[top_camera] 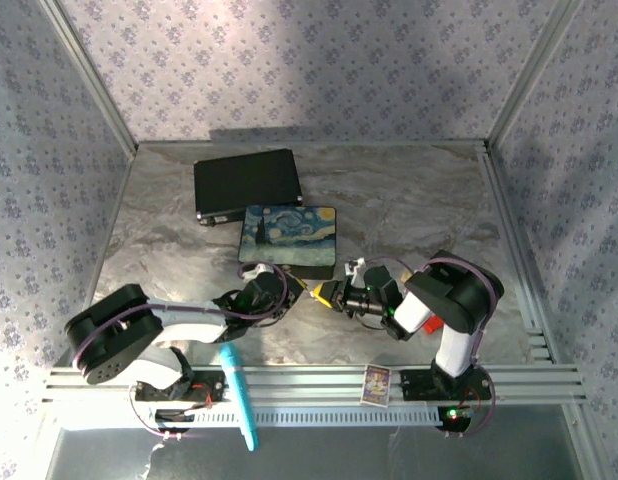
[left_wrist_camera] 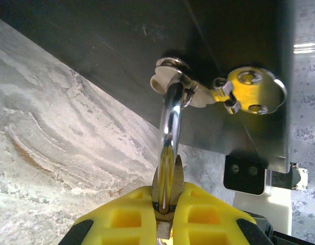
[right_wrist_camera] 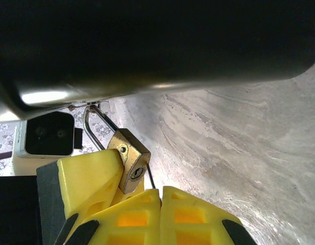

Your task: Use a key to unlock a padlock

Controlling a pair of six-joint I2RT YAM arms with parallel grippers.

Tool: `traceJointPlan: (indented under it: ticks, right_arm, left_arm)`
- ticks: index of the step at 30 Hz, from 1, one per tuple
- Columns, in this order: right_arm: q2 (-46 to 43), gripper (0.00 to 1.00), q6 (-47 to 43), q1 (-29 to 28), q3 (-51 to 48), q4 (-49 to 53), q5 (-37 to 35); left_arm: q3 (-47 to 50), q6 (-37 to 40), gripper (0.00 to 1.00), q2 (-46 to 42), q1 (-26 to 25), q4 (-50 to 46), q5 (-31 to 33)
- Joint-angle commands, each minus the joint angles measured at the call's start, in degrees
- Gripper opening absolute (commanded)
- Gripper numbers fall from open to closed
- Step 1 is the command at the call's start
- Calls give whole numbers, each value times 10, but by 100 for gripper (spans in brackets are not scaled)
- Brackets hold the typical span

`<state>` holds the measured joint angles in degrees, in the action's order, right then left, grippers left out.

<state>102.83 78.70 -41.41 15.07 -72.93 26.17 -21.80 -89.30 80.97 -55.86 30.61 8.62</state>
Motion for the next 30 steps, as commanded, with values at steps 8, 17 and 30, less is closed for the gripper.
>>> traceJointPlan:
  ticks: [8, 17, 30]
  right_arm:
    - [20, 0, 8, -11, 10, -60, -2]
    - [22, 0, 10, -11, -6, -61, -18]
    - [38, 0, -3, 5, 31, -67, 20]
  left_arm:
    - [-3, -3, 0, -14, 4, -4, 12]
    - [2, -8, 0, -16, 4, -9, 16]
    - [0, -8, 0, -25, -10, 42, -17]
